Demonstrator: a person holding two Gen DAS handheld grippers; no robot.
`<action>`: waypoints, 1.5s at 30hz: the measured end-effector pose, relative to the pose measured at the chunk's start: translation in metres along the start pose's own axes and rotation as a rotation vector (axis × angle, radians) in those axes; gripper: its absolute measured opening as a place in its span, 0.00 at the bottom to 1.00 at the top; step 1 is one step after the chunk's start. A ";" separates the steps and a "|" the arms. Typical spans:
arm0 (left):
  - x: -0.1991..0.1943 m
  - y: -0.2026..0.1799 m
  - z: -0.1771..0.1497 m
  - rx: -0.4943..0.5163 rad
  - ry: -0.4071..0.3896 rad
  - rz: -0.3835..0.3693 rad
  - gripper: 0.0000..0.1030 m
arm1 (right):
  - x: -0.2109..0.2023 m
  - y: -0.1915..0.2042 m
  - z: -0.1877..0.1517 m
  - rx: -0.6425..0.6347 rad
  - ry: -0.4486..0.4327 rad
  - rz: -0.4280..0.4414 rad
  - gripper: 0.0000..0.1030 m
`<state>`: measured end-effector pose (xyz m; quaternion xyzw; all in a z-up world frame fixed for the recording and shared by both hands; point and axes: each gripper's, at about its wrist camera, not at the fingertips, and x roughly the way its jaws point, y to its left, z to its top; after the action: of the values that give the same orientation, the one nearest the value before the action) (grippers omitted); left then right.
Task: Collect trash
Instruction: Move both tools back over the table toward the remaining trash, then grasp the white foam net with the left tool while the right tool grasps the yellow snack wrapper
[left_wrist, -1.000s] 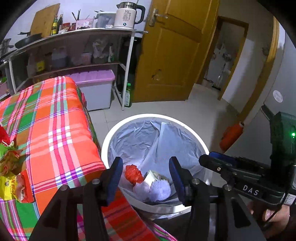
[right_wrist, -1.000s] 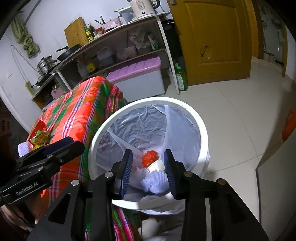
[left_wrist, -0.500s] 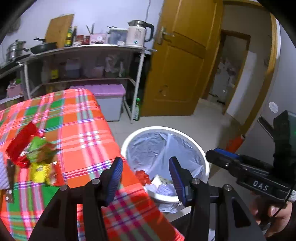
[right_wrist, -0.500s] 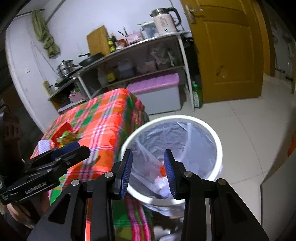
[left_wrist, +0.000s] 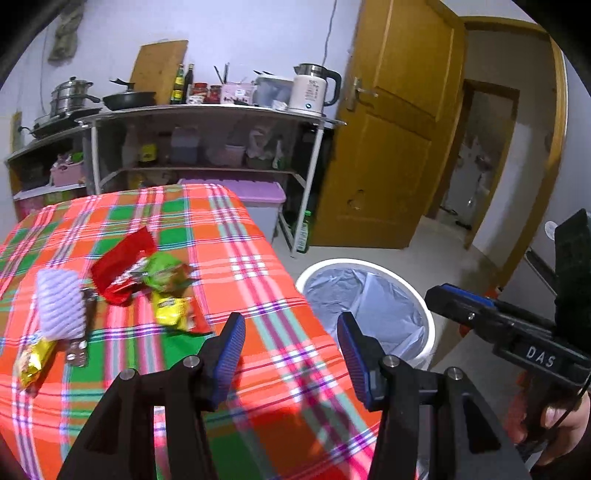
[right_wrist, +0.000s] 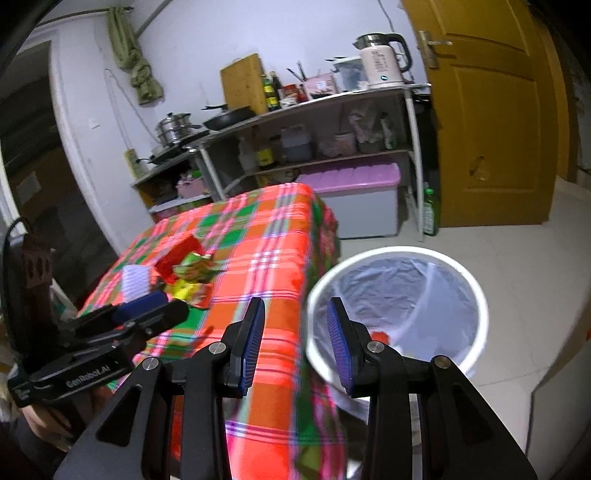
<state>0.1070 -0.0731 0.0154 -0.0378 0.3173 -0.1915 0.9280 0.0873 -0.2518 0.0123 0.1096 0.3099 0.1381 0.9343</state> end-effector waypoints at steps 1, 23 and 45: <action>-0.003 0.003 -0.001 -0.003 -0.004 0.012 0.50 | 0.000 0.004 0.000 -0.005 0.000 0.013 0.35; -0.072 0.076 -0.030 -0.088 -0.078 0.175 0.50 | 0.020 0.072 -0.010 -0.130 0.070 0.094 0.35; -0.062 0.171 -0.025 -0.223 -0.056 0.298 0.50 | 0.080 0.117 -0.003 -0.185 0.123 0.154 0.41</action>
<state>0.1039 0.1096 -0.0015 -0.0984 0.3127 -0.0143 0.9446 0.1249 -0.1154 0.0005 0.0375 0.3430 0.2437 0.9064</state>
